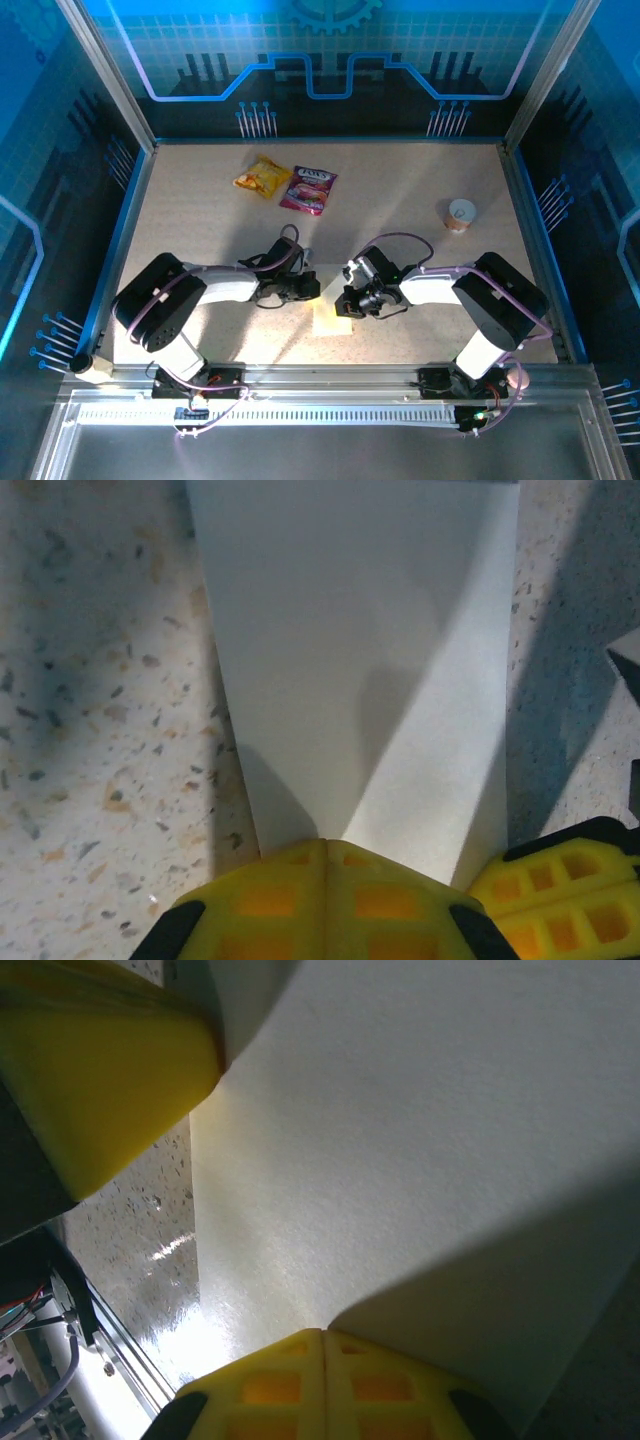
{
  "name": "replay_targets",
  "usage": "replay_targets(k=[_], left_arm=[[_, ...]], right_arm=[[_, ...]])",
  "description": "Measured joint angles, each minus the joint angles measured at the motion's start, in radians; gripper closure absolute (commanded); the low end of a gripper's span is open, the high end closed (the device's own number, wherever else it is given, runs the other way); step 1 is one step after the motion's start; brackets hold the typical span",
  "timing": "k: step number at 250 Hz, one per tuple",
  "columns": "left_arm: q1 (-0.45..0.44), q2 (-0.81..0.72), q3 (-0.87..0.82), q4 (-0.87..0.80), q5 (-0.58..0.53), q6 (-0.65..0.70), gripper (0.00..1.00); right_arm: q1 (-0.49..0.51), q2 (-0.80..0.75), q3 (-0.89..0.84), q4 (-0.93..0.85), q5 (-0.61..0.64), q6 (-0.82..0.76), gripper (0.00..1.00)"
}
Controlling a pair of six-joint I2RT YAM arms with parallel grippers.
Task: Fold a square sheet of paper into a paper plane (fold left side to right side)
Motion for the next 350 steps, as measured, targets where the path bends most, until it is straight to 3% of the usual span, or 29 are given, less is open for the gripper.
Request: replay_targets(k=[22,63,149,217,350], left_arm=[[-0.010,0.008,0.008,0.001,-0.014,0.008,0.98],[-0.020,0.008,0.009,0.005,-0.032,0.007,0.99],[-0.042,-0.009,-0.009,0.016,-0.062,-0.011,1.00],[-0.047,-0.013,-0.011,0.015,-0.071,-0.011,1.00],[-0.048,-0.014,-0.011,0.014,-0.076,-0.012,1.00]], right_arm=[[0.000,0.000,0.010,-0.012,0.003,0.000,0.97],[-0.005,-0.039,0.044,-0.098,0.047,-0.008,0.81],[-0.099,-0.341,0.046,-0.290,0.063,-0.064,0.57],[-0.085,-0.365,-0.072,-0.347,-0.018,-0.056,0.56],[-0.024,-0.213,-0.066,-0.282,-0.039,-0.026,0.57]])
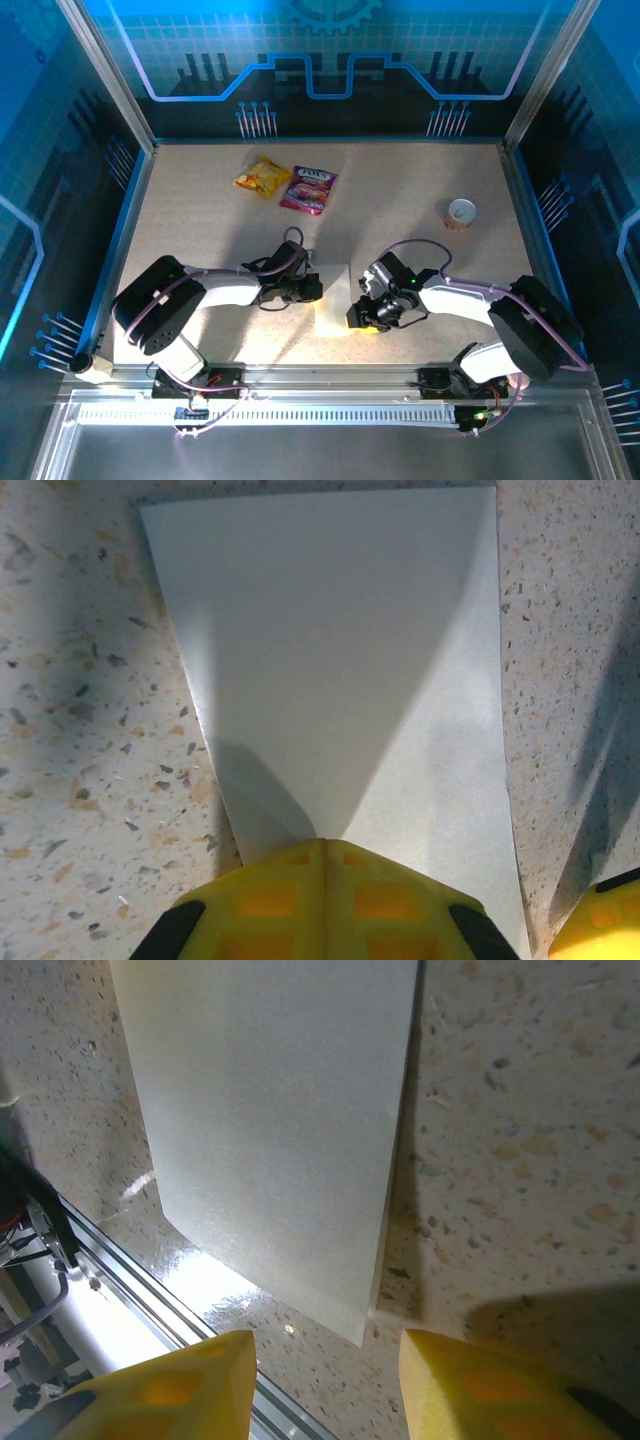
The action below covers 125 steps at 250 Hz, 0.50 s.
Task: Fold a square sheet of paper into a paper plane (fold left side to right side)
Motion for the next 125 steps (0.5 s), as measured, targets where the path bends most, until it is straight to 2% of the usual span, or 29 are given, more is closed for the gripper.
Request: replay_targets(k=[125], left_arm=[[0.000,0.000,0.000,0.000,0.000,0.000,1.00]], right_arm=[[0.007,0.050,0.017,0.050,0.000,0.011,0.59]])
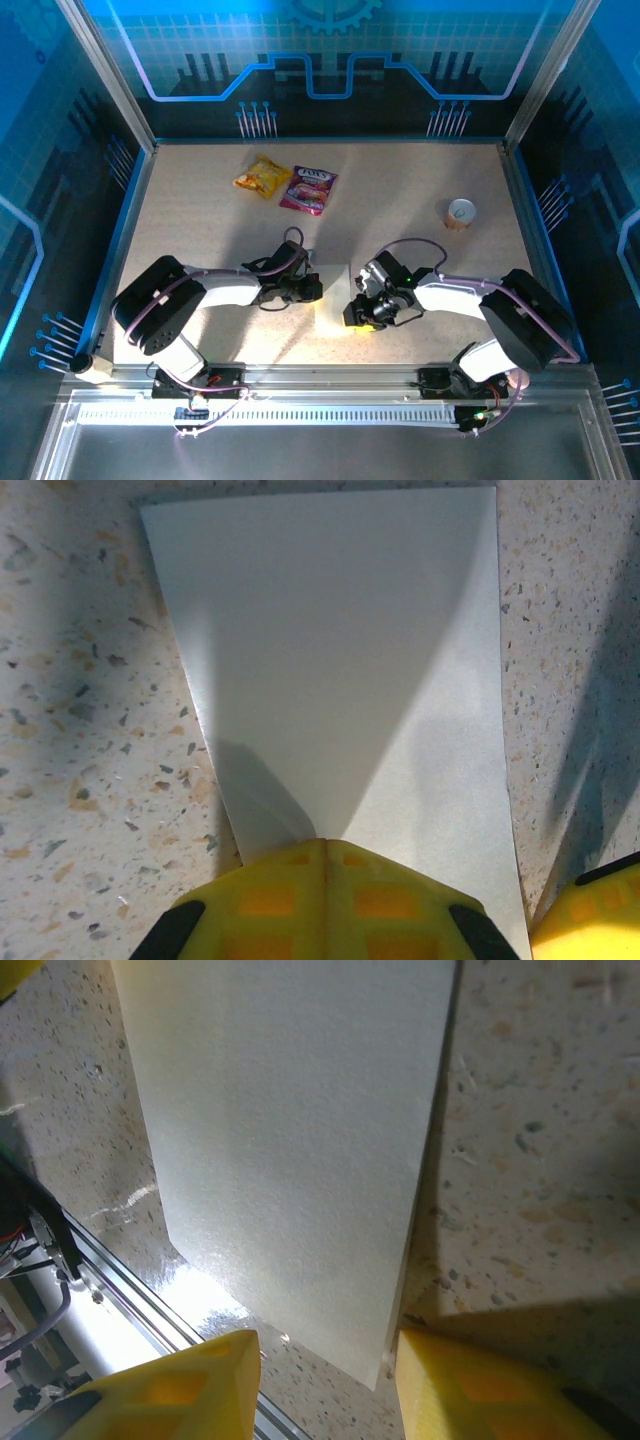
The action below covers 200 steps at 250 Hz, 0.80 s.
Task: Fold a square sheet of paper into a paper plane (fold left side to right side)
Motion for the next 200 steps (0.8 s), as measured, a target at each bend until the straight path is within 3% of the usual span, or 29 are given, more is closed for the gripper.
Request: replay_targets(k=[200], left_arm=[[-0.001,0.000,-0.001,0.002,0.000,0.000,1.00]], right_arm=[[0.000,0.008,0.017,0.050,-0.005,0.032,0.59]])
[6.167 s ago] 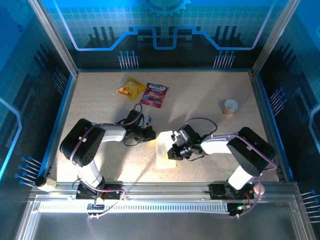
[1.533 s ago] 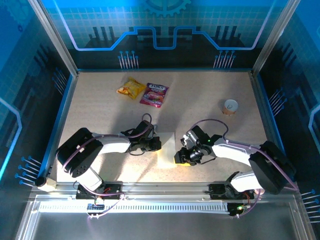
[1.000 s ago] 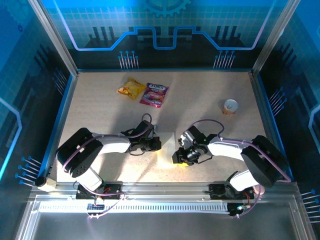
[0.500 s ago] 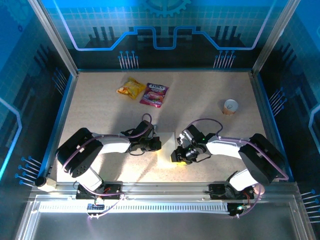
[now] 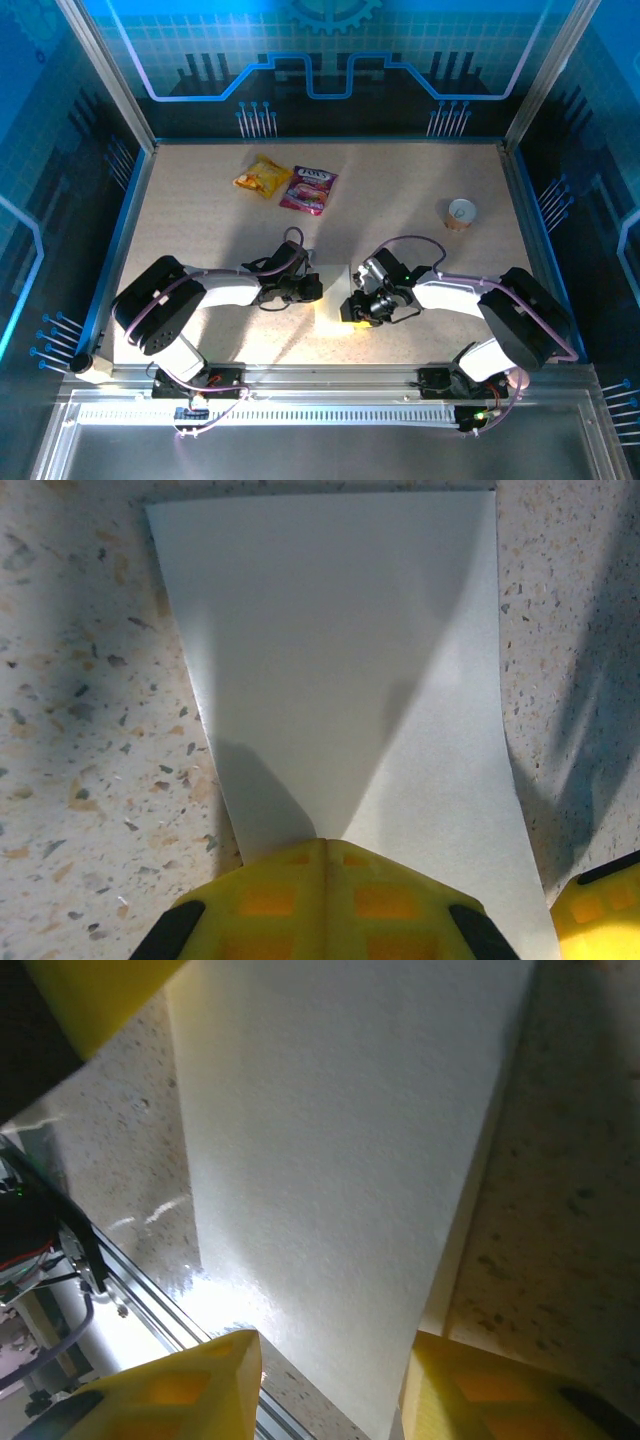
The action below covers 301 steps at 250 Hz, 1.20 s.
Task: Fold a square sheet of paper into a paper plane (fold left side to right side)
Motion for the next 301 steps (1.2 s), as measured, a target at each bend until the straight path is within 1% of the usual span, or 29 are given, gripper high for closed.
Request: replay_targets(k=[79,133,190,216,301], left_arm=[[-0.002,-0.002,-0.001,0.000,-0.003,0.000,1.00],[-0.003,-0.006,-0.006,0.002,-0.005,0.000,1.00],[-0.004,-0.006,-0.007,0.003,-0.007,0.000,1.00],[-0.004,-0.006,-0.007,0.003,-0.007,0.000,1.00],[-0.004,-0.006,-0.011,0.011,-0.003,-0.001,1.00]], right_arm=[[-0.001,0.031,0.000,0.078,-0.003,0.033,0.60],[-0.003,0.048,-0.002,0.089,-0.004,0.047,0.59],[-0.003,-0.024,-0.044,0.051,0.002,0.056,0.57],[-0.003,-0.032,-0.066,0.051,0.001,0.066,0.57],[-0.023,-0.012,-0.077,0.090,-0.036,0.119,0.62]])
